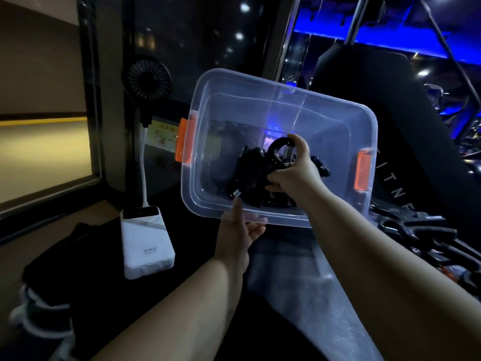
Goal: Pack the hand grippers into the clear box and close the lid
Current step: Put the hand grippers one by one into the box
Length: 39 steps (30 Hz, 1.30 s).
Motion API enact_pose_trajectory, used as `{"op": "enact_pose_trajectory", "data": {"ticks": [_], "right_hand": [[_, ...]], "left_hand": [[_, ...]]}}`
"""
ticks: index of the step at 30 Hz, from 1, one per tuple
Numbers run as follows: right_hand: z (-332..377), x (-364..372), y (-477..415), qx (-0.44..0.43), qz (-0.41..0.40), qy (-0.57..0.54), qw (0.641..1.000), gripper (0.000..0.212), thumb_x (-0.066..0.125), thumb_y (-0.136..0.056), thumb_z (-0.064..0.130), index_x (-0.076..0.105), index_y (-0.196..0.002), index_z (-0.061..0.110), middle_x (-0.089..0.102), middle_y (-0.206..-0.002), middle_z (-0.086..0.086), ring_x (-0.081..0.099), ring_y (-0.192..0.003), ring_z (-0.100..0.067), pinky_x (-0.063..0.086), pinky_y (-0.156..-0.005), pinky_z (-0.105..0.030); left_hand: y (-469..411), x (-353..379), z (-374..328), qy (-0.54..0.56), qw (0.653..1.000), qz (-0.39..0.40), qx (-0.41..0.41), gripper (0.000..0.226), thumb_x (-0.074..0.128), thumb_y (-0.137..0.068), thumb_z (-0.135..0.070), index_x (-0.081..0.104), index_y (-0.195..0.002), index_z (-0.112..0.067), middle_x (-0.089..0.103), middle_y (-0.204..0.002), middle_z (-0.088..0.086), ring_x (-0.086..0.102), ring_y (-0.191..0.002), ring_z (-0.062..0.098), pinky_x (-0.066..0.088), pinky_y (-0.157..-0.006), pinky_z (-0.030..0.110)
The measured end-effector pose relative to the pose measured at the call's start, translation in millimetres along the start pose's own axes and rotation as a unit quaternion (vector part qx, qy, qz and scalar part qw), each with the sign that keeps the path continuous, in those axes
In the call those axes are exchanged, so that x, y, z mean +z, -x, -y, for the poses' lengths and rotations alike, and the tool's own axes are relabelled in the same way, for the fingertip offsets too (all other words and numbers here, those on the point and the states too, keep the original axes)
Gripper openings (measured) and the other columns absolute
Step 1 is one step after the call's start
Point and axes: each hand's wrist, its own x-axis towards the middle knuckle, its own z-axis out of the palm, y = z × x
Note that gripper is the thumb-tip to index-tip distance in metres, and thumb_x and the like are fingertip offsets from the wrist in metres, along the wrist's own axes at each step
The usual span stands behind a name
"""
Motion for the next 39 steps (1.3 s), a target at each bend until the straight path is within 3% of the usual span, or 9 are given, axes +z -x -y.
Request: {"op": "enact_pose_trajectory", "data": {"ticks": [3,8,13,18,24,26,30,36,39], "right_hand": [[-1,22,-13,0.01,0.008,0.061,0.998,0.087,0.058,-0.07,-0.008,0.032,-0.134,0.046,0.047,-0.094,0.008,0.068,-0.073,-0.028,0.061,-0.063,-0.044],[-11,48,-32,0.014,0.019,0.134,0.991,0.087,0.059,-0.073,-0.004,0.029,-0.137,0.047,0.055,-0.106,-0.002,0.066,-0.078,-0.026,0.056,-0.047,-0.028],[-14,65,-47,0.005,0.016,0.213,0.977,0.089,0.058,-0.074,0.0,0.023,-0.143,0.043,0.058,-0.085,0.002,0.066,-0.065,-0.019,0.061,-0.061,-0.038],[-16,81,-63,-0.025,0.035,0.289,0.957,0.087,0.057,-0.074,0.005,0.022,-0.144,0.044,0.062,-0.104,-0.006,0.064,-0.08,-0.026,0.059,-0.066,-0.034],[-18,90,-78,-0.021,0.034,0.369,0.929,0.076,0.056,-0.08,0.01,0.022,-0.145,0.029,0.053,-0.087,-0.006,0.052,-0.077,-0.027,0.038,-0.062,-0.028],[-19,89,-82,-0.031,0.034,0.395,0.918,0.068,0.057,-0.082,0.014,0.026,-0.142,0.025,0.054,-0.086,-0.008,0.053,-0.079,-0.029,0.038,-0.064,-0.028],[-23,84,-91,-0.061,0.033,0.467,0.881,0.066,0.06,-0.087,0.03,0.026,-0.144,0.026,0.063,-0.115,-0.014,0.06,-0.101,-0.034,0.04,-0.068,-0.03],[-26,80,-95,-0.065,0.013,0.492,0.868,0.067,0.063,-0.086,0.041,0.031,-0.144,0.031,0.062,-0.121,-0.012,0.059,-0.108,-0.034,0.041,-0.071,-0.032],[-28,79,-94,-0.067,0.016,0.491,0.869,0.068,0.061,-0.088,0.042,0.028,-0.147,0.03,0.063,-0.119,-0.013,0.059,-0.107,-0.034,0.042,-0.071,-0.032]], "left_hand": [[-4,-1,2,0.009,1.0,-0.008,-0.005,0.049,0.036,-0.101,-0.045,0.054,-0.088,0.0,0.062,-0.074,0.02,0.066,-0.055,0.014,0.053,-0.056,0.022],[-7,-4,3,0.046,0.999,-0.016,0.008,0.064,0.03,-0.099,-0.052,0.055,-0.106,0.006,0.062,-0.077,0.02,0.066,-0.062,0.019,0.055,-0.057,0.024],[-11,-7,6,0.09,0.996,-0.016,-0.004,0.074,0.028,-0.094,-0.059,0.053,-0.116,0.007,0.063,-0.077,0.023,0.066,-0.061,0.021,0.054,-0.053,0.024],[-8,-6,12,0.11,0.993,-0.023,0.037,0.124,0.048,-0.054,-0.091,0.048,-0.117,0.016,0.063,-0.066,0.018,0.064,-0.059,0.021,0.053,-0.056,0.026],[-8,-7,15,0.097,0.994,-0.014,0.053,0.089,0.034,-0.081,-0.064,0.05,-0.1,0.022,0.06,-0.067,0.024,0.061,-0.062,0.029,0.053,-0.058,0.03],[-7,-7,14,0.099,0.994,-0.012,0.044,0.091,0.035,-0.08,-0.065,0.049,-0.106,0.02,0.06,-0.068,0.024,0.062,-0.063,0.029,0.053,-0.057,0.029],[-8,-8,16,0.098,0.994,-0.008,0.045,0.093,0.035,-0.078,-0.067,0.049,-0.108,0.02,0.061,-0.063,0.02,0.062,-0.06,0.026,0.052,-0.057,0.028],[-8,-5,13,0.124,0.992,-0.012,0.012,0.116,0.049,-0.055,-0.09,0.053,-0.116,0.009,0.064,-0.074,0.02,0.064,-0.061,0.023,0.053,-0.056,0.028],[-11,-4,10,0.135,0.99,-0.028,-0.008,0.117,0.048,-0.051,-0.089,0.052,-0.122,0.004,0.064,-0.08,0.02,0.065,-0.062,0.022,0.054,-0.054,0.027]]}}
